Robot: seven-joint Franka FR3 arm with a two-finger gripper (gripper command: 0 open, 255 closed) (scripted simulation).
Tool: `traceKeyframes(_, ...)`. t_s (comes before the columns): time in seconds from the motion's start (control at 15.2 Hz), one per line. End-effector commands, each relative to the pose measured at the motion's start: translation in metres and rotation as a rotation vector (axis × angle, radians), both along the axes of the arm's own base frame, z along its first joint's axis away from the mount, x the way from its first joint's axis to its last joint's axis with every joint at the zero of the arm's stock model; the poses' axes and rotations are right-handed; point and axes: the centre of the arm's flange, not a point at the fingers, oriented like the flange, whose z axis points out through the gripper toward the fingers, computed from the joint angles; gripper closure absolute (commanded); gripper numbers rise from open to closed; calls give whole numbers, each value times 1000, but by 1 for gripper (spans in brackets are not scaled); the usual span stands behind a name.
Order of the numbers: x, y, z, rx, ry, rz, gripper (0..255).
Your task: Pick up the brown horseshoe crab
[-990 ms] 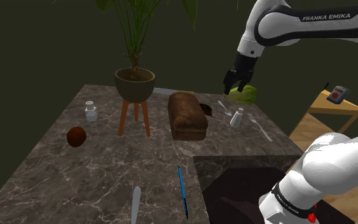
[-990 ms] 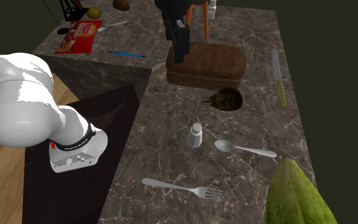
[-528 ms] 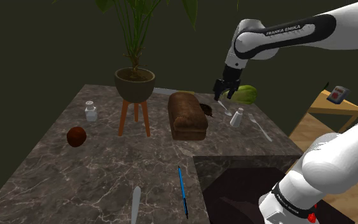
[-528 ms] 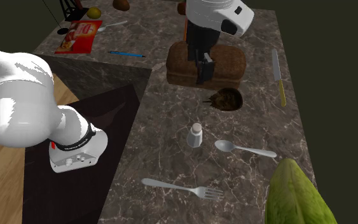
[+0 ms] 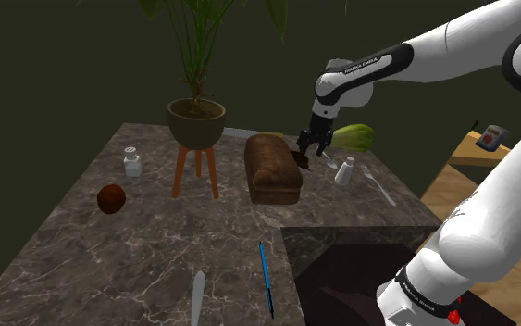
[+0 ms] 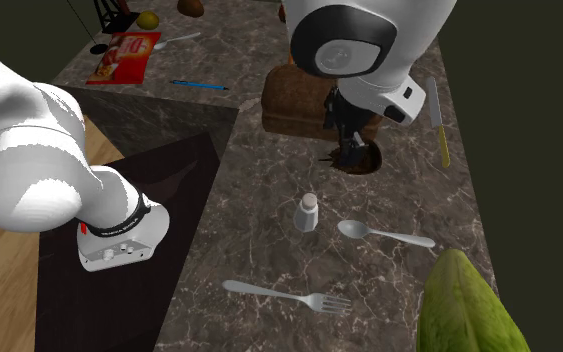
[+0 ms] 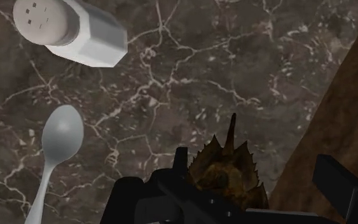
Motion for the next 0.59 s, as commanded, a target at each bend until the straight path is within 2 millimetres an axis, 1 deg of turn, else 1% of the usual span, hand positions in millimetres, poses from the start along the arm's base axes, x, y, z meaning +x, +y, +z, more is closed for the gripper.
traceKeyframes(0.0, 13, -8, -22, 15, 10, -9, 0)
traceKeyframes(0.07, 19, -12, -31, 21, 14, -12, 0)
traceKeyframes(0.53, 19, -12, -68, 21, 14, -12, 0)
